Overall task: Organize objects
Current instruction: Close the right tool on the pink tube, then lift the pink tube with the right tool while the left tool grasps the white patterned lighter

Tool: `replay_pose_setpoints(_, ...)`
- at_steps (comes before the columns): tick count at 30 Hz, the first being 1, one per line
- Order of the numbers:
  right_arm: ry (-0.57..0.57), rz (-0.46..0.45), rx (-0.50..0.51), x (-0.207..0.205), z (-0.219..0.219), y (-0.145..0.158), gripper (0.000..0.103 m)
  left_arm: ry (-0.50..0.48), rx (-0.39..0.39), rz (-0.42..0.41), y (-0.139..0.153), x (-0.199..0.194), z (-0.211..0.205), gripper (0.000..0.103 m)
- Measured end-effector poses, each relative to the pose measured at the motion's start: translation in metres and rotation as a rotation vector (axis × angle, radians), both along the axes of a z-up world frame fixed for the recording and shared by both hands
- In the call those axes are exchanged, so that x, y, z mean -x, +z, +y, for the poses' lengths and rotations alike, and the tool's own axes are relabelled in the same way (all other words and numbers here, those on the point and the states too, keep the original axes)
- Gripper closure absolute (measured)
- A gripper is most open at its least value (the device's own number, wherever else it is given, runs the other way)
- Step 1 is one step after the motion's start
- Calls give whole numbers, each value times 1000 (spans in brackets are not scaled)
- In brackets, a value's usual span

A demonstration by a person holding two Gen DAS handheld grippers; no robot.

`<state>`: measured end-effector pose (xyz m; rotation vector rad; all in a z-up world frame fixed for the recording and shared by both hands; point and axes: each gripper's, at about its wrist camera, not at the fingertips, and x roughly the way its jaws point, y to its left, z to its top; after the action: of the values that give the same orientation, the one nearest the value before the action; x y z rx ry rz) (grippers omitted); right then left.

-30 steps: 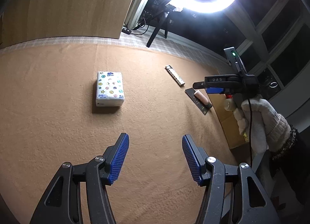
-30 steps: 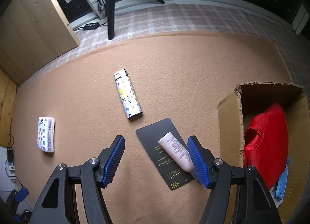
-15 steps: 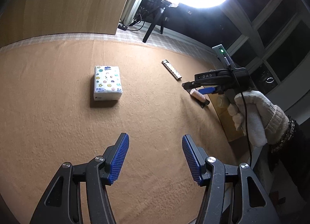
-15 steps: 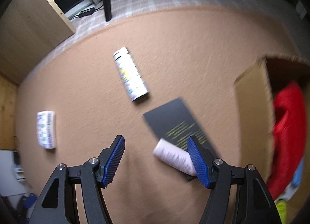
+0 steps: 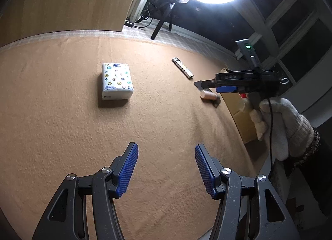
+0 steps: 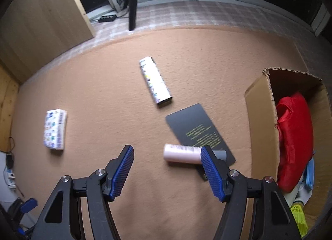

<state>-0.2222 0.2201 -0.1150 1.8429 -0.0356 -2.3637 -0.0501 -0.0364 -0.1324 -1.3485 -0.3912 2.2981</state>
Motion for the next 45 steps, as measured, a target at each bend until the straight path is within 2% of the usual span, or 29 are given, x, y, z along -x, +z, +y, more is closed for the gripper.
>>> replay_pose_setpoints(4,-31,-3,-13,8,10,-7,40,-22,9,4,1,-1,0,42)
replay_pose_setpoints(10,-83,-60,12,10,26,-22,40,-31,18,1,-2,-6,-5,42)
replay_pose_setpoints(16,-137,-131,182,-15,36,-24,40,-26,19,-6,-5,-11,-10,42)
replay_pose_setpoints(20,-92,-147,227,-35,21,-19,40,-23,18,1,-3,-11,-7,42)
replay_pose_setpoints(22,-54,-136,226,-43,13,-16,40,-19,25,4,-2,-10,-5,42)
replay_pose_setpoints(25,-11,-74,141,-49,8,-9,40,-13,45,4,-2,-10,0,42)
replay_pose_setpoints(27,-12,-62,144,-47,12,-9,40,-5,54,4,-1,-8,4,42)
replay_pose_setpoints(30,-57,-40,161,-41,23,-9,47,24,59,4,2,-2,8,43)
replay_pose_setpoints(34,-57,-46,139,-33,27,-17,68,57,78,15,7,8,18,43)
replay_pose_setpoints(38,9,-48,113,-31,23,-26,76,77,102,19,11,25,34,43)
replay_pose_setpoints(41,81,-12,61,-36,17,-26,84,109,97,20,14,45,43,43)
replay_pose_setpoints(45,164,4,44,-46,18,-25,84,141,106,17,15,81,63,43)
